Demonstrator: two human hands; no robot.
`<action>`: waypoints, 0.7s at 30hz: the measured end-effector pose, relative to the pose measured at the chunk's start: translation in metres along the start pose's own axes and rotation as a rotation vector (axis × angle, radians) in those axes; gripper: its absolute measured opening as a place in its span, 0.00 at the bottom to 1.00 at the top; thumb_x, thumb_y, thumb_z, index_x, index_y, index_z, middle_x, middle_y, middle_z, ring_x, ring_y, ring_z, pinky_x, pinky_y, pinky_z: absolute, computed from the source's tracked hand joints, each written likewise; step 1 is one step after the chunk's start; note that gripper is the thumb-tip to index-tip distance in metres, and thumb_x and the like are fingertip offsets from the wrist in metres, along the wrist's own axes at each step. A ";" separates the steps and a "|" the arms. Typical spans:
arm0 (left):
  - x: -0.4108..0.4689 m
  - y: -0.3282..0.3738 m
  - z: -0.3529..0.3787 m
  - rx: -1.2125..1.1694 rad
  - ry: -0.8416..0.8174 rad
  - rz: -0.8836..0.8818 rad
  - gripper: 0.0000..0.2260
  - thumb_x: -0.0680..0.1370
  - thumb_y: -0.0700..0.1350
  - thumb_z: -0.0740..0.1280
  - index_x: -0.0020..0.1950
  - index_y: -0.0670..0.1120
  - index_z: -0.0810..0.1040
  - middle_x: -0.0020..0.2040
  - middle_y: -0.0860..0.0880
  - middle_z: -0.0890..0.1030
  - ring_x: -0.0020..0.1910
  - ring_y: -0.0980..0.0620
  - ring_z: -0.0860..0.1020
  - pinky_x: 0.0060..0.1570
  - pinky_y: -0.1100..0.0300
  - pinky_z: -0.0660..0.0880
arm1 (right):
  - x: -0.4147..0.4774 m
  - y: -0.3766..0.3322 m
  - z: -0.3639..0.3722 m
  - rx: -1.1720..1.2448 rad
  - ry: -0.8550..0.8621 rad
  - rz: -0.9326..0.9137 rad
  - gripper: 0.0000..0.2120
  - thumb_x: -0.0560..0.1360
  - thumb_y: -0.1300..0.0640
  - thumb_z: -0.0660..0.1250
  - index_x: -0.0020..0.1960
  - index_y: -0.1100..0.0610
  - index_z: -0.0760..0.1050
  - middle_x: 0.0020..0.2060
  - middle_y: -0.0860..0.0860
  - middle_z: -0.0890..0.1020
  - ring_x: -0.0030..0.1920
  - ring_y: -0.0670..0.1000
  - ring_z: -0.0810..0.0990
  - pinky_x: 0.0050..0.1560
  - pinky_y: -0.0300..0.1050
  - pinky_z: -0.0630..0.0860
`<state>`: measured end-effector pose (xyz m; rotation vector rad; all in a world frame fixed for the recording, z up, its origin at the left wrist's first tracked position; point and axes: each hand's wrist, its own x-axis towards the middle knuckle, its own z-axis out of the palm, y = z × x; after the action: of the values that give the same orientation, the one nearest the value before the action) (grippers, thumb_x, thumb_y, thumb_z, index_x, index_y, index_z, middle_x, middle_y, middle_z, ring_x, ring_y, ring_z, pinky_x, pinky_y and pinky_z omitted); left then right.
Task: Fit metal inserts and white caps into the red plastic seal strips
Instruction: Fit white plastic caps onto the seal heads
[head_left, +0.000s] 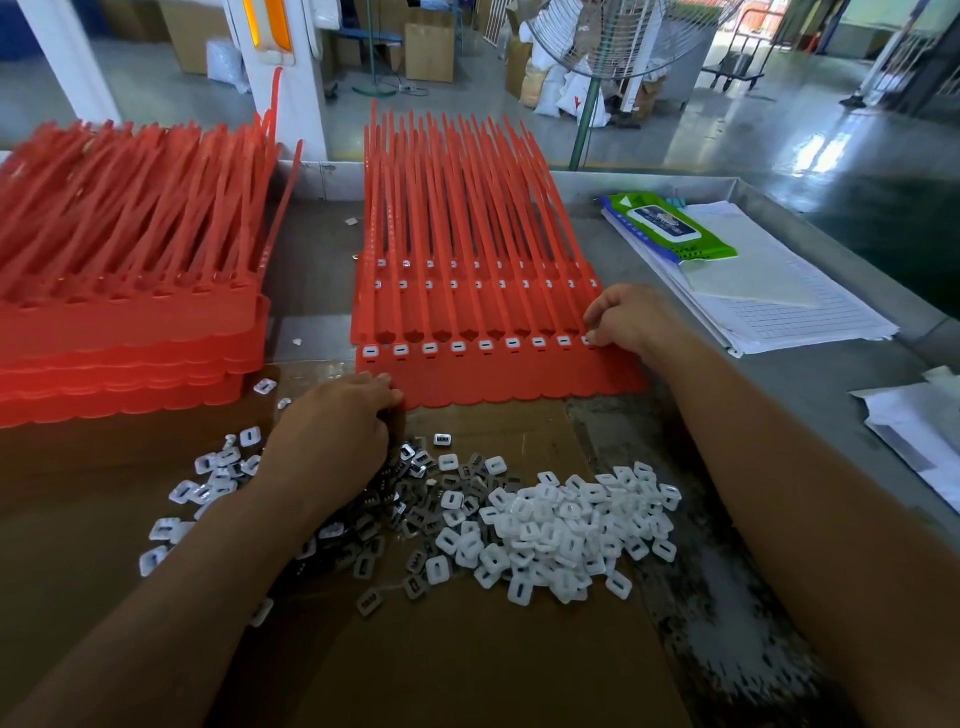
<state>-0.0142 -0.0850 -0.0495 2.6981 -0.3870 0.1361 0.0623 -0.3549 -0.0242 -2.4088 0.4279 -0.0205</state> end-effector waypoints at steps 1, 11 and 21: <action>0.000 0.000 0.000 -0.002 0.002 0.001 0.20 0.73 0.34 0.59 0.63 0.46 0.74 0.67 0.50 0.71 0.67 0.51 0.67 0.68 0.54 0.61 | 0.000 -0.001 0.000 -0.010 -0.004 0.002 0.12 0.68 0.68 0.71 0.35 0.52 0.73 0.47 0.51 0.76 0.51 0.50 0.72 0.56 0.45 0.70; 0.001 0.000 0.000 -0.010 0.020 0.006 0.19 0.72 0.34 0.60 0.62 0.45 0.75 0.66 0.50 0.72 0.66 0.51 0.68 0.67 0.56 0.62 | -0.002 0.014 0.006 -0.038 0.086 -0.089 0.12 0.69 0.63 0.71 0.37 0.49 0.72 0.42 0.50 0.77 0.52 0.54 0.77 0.54 0.46 0.73; 0.002 0.001 0.001 -0.005 0.029 0.003 0.19 0.73 0.34 0.59 0.61 0.45 0.75 0.65 0.50 0.72 0.65 0.50 0.69 0.66 0.57 0.62 | -0.037 0.018 -0.014 0.177 -0.038 -0.180 0.12 0.75 0.62 0.66 0.58 0.58 0.75 0.50 0.51 0.78 0.41 0.40 0.74 0.34 0.26 0.68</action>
<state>-0.0125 -0.0868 -0.0502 2.6880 -0.3820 0.1747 0.0200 -0.3652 -0.0210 -2.2619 0.1831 -0.0884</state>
